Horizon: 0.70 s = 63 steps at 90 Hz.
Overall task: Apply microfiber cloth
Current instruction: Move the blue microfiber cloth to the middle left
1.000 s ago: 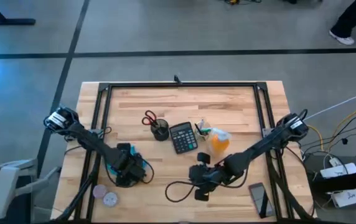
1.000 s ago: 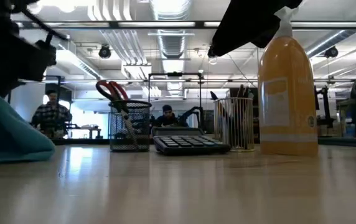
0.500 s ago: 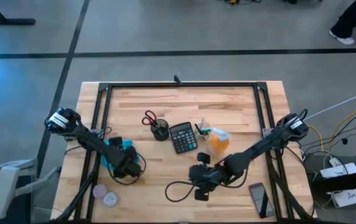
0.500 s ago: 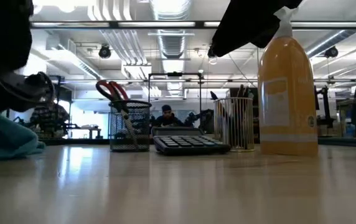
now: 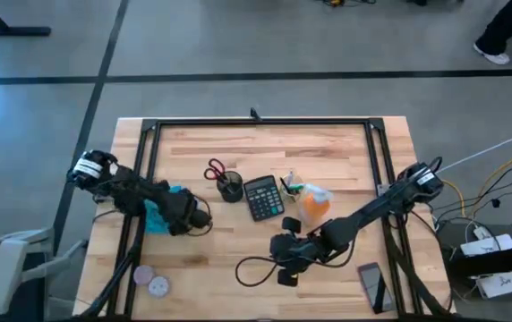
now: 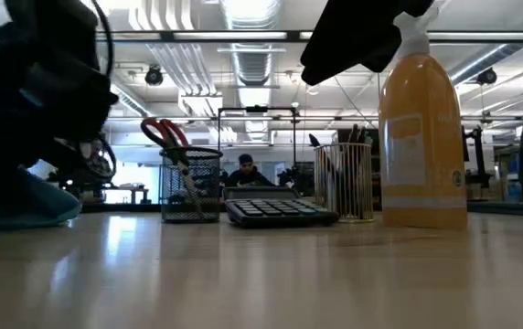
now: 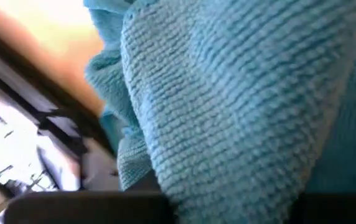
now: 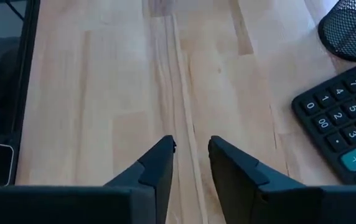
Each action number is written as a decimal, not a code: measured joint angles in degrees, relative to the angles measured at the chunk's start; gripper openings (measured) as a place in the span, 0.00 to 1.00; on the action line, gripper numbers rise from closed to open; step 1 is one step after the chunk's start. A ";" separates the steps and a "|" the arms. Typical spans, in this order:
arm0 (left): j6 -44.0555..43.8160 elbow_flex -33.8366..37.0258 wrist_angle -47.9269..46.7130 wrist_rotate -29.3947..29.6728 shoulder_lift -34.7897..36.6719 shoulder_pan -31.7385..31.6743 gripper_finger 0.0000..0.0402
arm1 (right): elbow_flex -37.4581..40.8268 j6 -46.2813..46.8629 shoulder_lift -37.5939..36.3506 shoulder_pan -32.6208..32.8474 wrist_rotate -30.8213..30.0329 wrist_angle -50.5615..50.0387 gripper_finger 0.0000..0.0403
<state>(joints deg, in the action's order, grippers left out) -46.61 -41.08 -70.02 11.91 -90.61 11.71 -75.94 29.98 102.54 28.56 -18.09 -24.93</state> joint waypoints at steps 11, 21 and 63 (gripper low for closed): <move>3.05 0.32 -0.48 1.48 0.10 -5.89 0.08 | 0.00 0.02 0.00 0.02 0.00 -0.02 0.19; 6.38 1.16 -0.24 2.07 0.37 -8.81 0.08 | 0.00 -0.18 0.00 0.19 0.17 -0.05 0.18; 6.71 1.57 1.23 -1.22 14.29 -4.80 0.39 | -1.44 -3.58 -0.09 0.76 0.66 -0.50 0.23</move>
<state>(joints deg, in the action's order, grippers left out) -39.90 -39.51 -68.79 10.68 -76.32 6.91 -77.38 26.39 102.45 29.32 -17.43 -25.43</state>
